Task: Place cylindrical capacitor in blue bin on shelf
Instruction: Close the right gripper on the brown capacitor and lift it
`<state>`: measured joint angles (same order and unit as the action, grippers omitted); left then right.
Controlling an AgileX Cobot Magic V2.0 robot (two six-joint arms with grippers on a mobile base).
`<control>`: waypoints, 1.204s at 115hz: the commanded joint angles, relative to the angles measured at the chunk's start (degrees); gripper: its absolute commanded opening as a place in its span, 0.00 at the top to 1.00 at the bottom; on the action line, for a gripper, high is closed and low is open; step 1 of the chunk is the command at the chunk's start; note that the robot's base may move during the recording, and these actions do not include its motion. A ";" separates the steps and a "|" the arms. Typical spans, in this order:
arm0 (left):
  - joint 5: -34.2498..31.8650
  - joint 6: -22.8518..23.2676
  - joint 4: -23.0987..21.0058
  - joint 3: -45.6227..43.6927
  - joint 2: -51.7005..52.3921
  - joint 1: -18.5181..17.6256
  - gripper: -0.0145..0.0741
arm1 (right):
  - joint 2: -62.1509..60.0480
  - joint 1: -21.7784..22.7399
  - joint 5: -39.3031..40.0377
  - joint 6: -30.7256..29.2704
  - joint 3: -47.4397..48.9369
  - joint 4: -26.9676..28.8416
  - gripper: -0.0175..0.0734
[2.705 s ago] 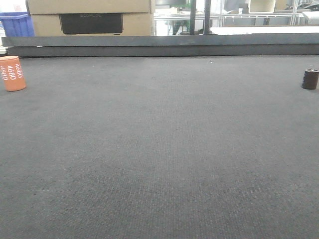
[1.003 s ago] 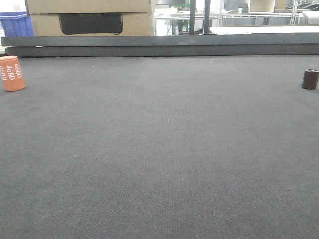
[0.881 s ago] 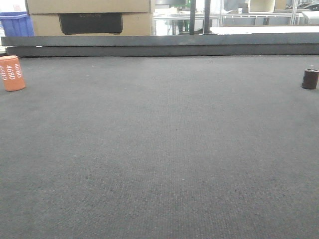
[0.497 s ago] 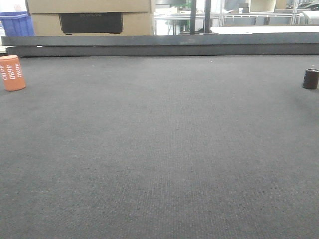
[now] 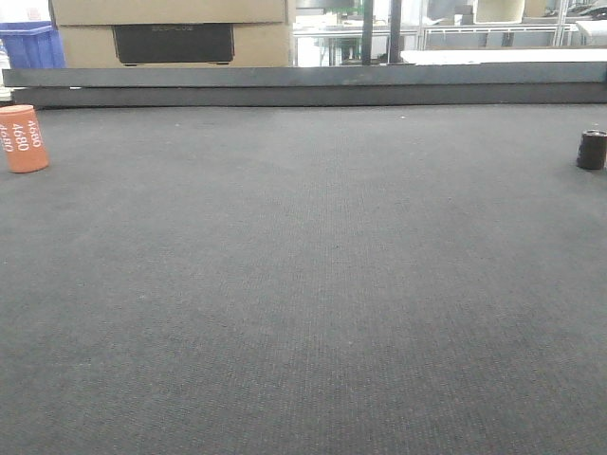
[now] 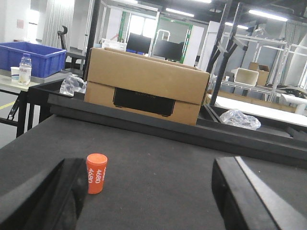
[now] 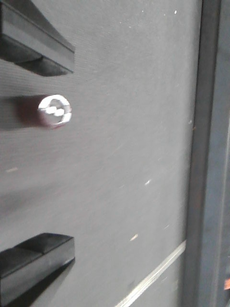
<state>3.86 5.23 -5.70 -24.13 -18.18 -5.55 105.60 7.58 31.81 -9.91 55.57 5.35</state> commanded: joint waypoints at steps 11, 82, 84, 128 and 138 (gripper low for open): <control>-0.12 0.35 -0.03 -0.10 -0.50 -0.42 0.34 | 9.28 -0.27 18.21 -0.09 1.80 -1.73 0.19; 1.09 0.35 -0.03 -0.10 -0.43 -0.42 0.35 | 20.78 -0.41 15.19 4.39 11.20 -1.64 0.28; 1.09 0.35 -0.03 -0.10 -0.43 -0.42 0.35 | 21.06 -0.41 15.19 4.39 11.31 -1.64 0.30; 2.02 0.35 -0.03 -0.10 -0.43 -0.42 0.35 | 22.45 -0.41 12.38 4.39 13.00 -1.75 0.93; 3.61 0.35 1.16 -0.10 -0.72 -0.42 0.35 | 21.16 -0.41 11.90 4.39 13.00 -1.75 0.99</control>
<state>6.45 5.23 -5.70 -24.13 -18.54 -5.55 128.13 7.18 44.49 -5.59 68.37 3.86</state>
